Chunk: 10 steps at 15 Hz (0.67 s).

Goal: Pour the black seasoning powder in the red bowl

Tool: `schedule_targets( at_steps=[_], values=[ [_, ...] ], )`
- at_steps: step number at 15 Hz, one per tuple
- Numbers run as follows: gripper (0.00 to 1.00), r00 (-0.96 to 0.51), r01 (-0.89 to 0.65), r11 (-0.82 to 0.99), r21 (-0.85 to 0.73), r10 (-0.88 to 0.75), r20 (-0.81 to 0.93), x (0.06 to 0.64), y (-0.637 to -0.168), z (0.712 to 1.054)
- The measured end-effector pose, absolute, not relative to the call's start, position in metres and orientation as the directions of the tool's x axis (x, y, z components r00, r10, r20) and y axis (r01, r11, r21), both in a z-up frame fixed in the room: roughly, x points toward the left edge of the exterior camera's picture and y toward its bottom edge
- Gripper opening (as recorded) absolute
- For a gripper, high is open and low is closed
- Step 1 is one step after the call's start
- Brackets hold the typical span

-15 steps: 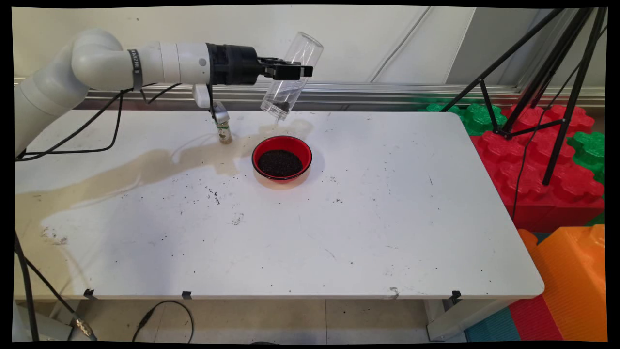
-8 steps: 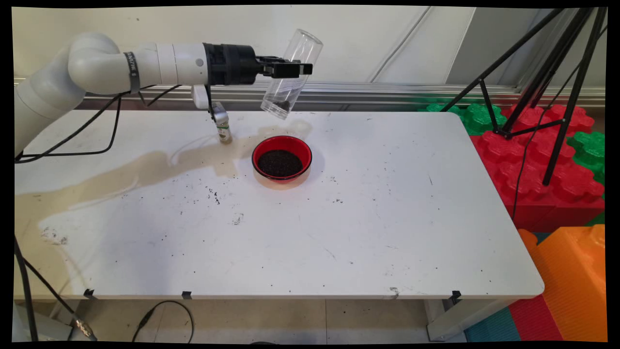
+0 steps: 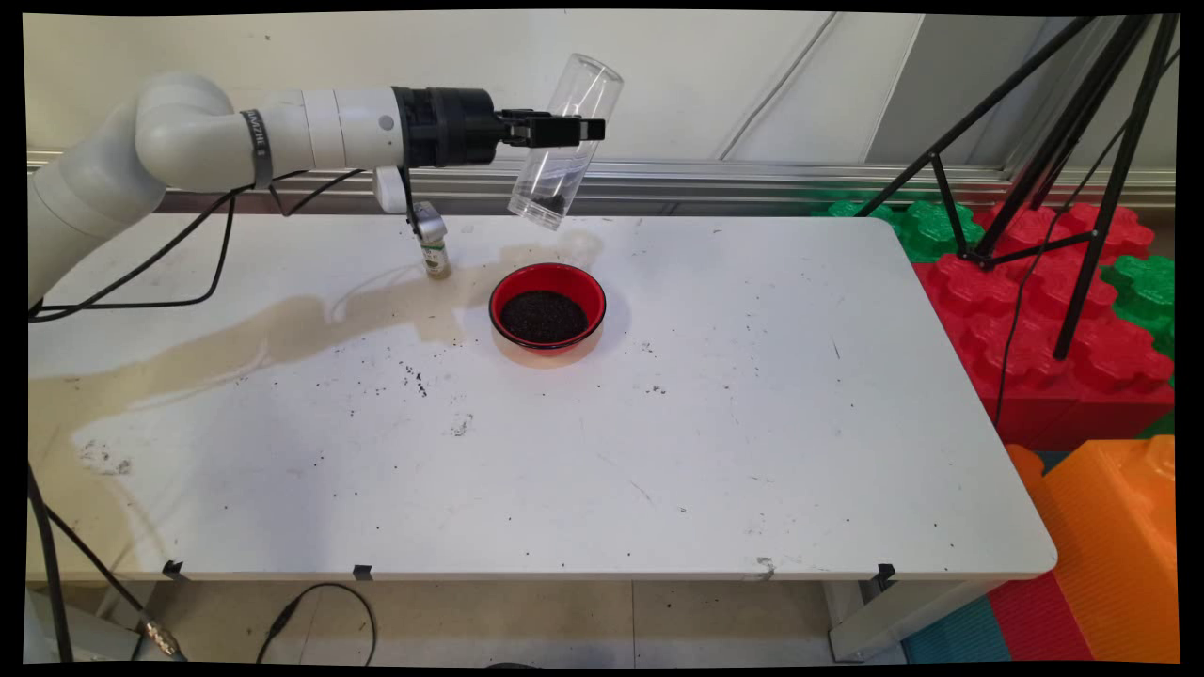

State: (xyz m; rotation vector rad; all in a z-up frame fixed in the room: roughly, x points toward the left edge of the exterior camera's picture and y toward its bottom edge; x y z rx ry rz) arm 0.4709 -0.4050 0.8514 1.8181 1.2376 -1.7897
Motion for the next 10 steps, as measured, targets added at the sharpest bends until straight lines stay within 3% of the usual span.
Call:
schedule_targets(
  at_steps=[10],
  values=[
    [0.00, -0.187, 0.733, -0.575, -0.363, 0.343, -0.920, 0.4735, -0.4047, 0.8487]
  ],
)
